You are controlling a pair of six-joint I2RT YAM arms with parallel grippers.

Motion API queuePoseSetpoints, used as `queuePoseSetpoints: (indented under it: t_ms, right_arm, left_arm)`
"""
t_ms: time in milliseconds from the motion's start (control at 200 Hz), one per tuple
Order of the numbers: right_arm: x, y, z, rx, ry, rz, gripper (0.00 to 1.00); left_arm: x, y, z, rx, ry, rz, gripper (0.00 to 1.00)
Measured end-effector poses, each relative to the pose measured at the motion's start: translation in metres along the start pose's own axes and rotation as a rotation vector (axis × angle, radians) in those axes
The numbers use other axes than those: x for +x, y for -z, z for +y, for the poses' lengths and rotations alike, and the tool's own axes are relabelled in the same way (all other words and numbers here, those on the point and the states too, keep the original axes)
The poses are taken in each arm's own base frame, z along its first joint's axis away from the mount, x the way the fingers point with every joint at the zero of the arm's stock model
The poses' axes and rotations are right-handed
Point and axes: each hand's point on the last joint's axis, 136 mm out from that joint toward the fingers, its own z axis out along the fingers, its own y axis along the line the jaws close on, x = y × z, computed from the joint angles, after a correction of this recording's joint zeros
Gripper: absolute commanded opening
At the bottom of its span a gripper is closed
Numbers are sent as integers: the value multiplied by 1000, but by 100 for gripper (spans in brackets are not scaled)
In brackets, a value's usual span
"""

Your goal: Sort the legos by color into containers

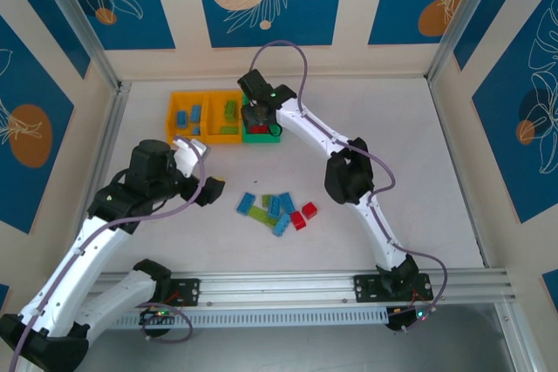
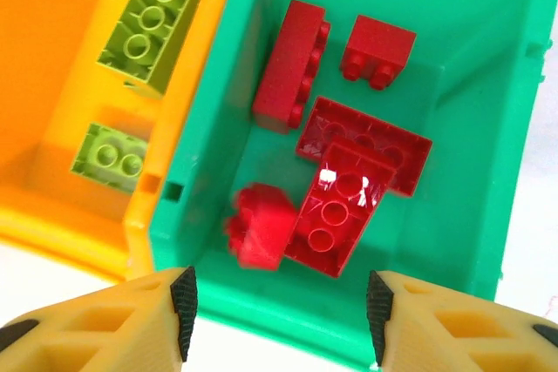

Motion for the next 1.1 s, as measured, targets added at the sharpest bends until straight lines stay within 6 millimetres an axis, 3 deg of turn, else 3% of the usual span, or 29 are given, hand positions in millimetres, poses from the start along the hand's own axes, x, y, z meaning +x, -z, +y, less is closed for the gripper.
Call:
queuePoseSetpoints:
  t_ms: [140, 330, 430, 535, 760, 1100]
  right_arm:
    - [20, 42, 1, -4, 19, 26, 57]
    - [72, 140, -1, -72, 2, 20, 61]
    - [106, 184, 3, -156, -9, 9, 66]
    - [141, 213, 7, -228, -9, 28, 69]
    - [178, 230, -2, -239, -58, 70, 75]
    - [182, 230, -7, -223, -98, 77, 78]
  left_arm:
    - [1, -2, 2, -2, 7, 8, 100]
    - [4, -8, 1, 15, 19, 31, 100]
    - [11, -23, -4, 57, 74, 97, 100]
    - [20, -45, -12, 114, 181, 190, 94]
    - [50, -88, -46, 167, 273, 342, 86]
    - [107, -156, -58, 70, 275, 563, 75]
